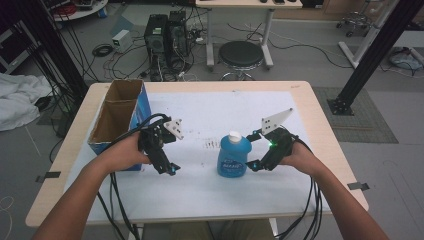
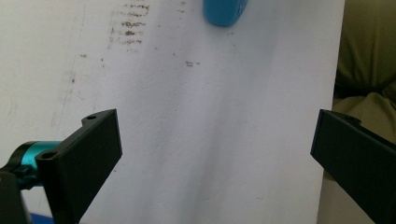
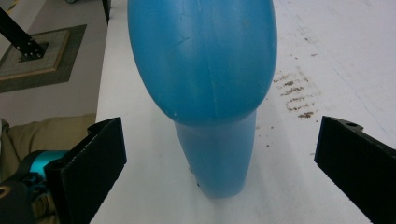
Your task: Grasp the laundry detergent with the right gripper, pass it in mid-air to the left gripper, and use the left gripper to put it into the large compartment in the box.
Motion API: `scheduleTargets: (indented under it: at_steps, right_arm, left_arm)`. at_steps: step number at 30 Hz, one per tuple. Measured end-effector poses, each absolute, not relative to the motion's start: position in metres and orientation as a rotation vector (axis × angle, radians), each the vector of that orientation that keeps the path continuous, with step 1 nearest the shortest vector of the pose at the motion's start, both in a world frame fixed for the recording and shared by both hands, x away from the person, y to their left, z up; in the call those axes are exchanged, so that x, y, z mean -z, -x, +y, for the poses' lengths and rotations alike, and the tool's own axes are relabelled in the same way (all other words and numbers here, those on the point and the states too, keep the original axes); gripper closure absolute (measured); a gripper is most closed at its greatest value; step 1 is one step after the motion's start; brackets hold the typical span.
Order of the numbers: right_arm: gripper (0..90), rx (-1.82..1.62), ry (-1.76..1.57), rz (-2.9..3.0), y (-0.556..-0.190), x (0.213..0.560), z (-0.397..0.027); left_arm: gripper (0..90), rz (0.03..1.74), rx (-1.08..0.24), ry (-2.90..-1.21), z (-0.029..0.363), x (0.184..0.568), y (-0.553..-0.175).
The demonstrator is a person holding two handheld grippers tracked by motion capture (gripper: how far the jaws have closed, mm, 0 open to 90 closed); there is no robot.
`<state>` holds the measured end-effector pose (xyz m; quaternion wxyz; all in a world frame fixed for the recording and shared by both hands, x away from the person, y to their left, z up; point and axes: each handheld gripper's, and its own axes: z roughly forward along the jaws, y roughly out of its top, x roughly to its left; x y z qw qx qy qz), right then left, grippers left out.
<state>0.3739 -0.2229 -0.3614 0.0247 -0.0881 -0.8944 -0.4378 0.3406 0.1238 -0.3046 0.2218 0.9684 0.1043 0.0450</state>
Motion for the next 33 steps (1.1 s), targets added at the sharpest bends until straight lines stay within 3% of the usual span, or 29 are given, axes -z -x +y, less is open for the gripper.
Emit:
scheduleTargets:
  at_steps: [33]
  right_arm:
    - [1.2, 1.48, 0.25, -2.669, -0.374, 0.39, -0.196]
  left_arm:
    - [1.9, 0.304, -0.116, -2.67, 0.128, 0.309, -0.34]
